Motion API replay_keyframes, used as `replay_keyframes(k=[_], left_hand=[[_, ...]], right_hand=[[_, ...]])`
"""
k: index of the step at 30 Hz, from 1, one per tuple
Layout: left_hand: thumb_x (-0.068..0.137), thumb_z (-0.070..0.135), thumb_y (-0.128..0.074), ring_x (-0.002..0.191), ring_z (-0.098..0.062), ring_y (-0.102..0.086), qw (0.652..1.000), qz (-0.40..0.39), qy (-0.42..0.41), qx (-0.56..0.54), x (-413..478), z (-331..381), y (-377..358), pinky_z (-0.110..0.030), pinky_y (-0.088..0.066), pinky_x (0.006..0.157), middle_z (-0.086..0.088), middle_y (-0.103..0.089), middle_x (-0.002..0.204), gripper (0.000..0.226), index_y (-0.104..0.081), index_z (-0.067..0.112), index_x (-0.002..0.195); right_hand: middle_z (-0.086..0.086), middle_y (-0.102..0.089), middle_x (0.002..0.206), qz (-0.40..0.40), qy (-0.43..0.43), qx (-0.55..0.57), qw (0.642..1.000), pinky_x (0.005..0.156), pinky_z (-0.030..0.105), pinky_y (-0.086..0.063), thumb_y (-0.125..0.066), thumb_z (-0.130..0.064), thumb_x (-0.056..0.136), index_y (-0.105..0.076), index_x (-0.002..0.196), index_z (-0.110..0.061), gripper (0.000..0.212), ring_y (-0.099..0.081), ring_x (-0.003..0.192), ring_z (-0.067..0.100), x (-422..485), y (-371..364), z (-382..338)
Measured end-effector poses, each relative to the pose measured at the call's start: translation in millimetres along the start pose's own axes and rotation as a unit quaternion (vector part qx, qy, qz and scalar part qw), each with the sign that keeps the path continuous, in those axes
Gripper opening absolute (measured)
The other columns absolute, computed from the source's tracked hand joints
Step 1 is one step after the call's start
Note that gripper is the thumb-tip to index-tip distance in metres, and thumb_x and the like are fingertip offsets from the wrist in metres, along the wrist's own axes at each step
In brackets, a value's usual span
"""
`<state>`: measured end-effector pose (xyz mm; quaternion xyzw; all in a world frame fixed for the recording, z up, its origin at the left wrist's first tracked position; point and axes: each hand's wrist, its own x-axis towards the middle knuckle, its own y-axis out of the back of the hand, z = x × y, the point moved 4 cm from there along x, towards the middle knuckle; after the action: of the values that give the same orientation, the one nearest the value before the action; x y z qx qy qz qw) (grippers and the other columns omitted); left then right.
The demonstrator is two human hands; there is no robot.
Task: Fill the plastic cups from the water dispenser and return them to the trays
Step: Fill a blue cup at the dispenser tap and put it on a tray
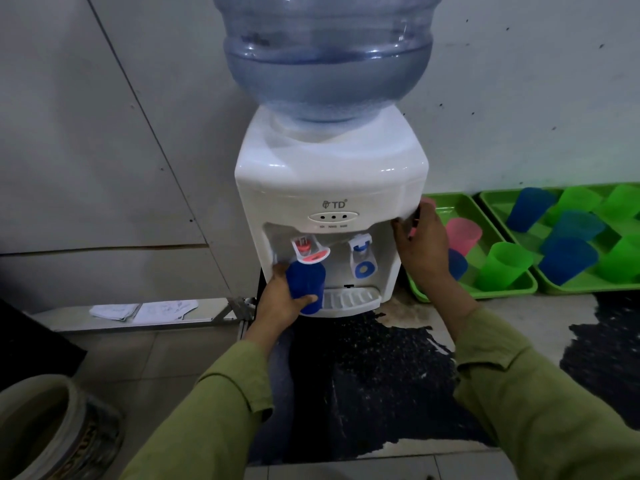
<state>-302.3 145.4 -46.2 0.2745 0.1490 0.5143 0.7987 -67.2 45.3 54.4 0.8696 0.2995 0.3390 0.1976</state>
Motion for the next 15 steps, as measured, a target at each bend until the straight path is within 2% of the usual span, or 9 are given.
replay_keyframes(k=[6, 12, 15], left_hand=[[0.068, 0.018, -0.082, 0.118, -0.027, -0.052, 1.0, -0.003, -0.005, -0.003, -0.1, 0.1, 0.3, -0.026, -0.038, 0.093, -0.009, -0.054, 0.129, 0.077, -0.036, 0.009, 0.129], [0.067, 0.018, -0.082, 0.119, -0.028, -0.052, 1.0, -0.004, 0.008, -0.009, 0.3, -0.3, 1.0, -0.033, -0.041, 0.098, -0.01, -0.054, 0.129, 0.078, -0.036, 0.01, 0.129], [0.066, 0.018, -0.083, 0.118, -0.028, -0.052, 1.0, -0.003, 0.007, -0.006, 0.4, -0.1, 1.1, -0.03, -0.04, 0.096, -0.01, -0.055, 0.128, 0.078, -0.037, 0.009, 0.128]], right_hand=[[0.016, -0.06, 0.107, 0.001, -0.01, 0.013, 1.0, 0.07, 0.038, -0.05, -0.059, -0.023, 0.088, -0.047, 0.114, -0.003, 0.035, -0.058, 0.094, 0.03, -0.9, 0.7, -1.3], [0.014, -0.062, 0.108, 0.006, -0.018, 0.03, 0.999, 0.074, 0.041, -0.053, -0.06, -0.023, 0.088, -0.048, 0.114, -0.006, 0.034, -0.059, 0.095, 0.027, -1.7, 1.3, -2.4], [0.013, -0.061, 0.109, 0.002, -0.029, 0.039, 0.999, 0.077, 0.043, -0.053, -0.06, -0.023, 0.088, -0.049, 0.114, -0.006, 0.033, -0.058, 0.096, 0.027, -1.4, 0.9, -2.2]])
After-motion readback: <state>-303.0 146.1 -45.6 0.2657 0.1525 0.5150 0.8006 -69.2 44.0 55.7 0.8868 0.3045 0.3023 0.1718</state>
